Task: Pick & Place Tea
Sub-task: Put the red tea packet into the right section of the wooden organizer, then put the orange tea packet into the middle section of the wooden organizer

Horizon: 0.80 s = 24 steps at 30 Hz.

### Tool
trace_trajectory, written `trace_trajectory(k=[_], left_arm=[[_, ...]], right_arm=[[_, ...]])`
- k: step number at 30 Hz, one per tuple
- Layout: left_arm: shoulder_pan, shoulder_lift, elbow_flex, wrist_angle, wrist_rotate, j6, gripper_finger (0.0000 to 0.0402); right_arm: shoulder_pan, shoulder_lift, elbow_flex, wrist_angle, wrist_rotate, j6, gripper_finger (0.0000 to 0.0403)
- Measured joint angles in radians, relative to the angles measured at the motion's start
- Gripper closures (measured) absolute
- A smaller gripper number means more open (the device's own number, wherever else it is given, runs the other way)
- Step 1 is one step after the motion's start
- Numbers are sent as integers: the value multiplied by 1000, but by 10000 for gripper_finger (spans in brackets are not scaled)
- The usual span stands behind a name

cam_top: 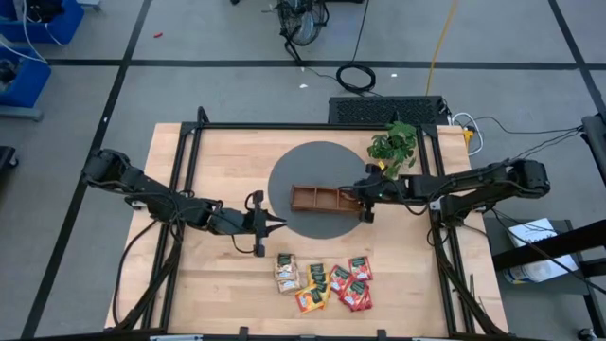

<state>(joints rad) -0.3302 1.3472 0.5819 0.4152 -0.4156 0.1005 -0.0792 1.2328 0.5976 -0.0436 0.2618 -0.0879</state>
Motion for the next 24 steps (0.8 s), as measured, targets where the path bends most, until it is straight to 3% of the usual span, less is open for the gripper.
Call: trace_trajectory(k=[3,6,11,14,19,24], left_arm=[[0,0,0,-4,4,-2,360],[0,0,1,-18,104,-26,360],[-29,18,2,-13,183,-62,360],[-34,66,16,41,194,-53,361],[-21,218,142,60,346,-13,393],[-21,333,272,-36,382,13,384]], right_arm=[[0,-14,0,44,4,-4,309],[8,-37,0,109,-8,0,294],[81,-66,0,230,-220,5,280],[163,-61,0,274,-265,24,280],[299,16,-1,332,-263,79,283],[391,170,1,554,-265,206,284]])
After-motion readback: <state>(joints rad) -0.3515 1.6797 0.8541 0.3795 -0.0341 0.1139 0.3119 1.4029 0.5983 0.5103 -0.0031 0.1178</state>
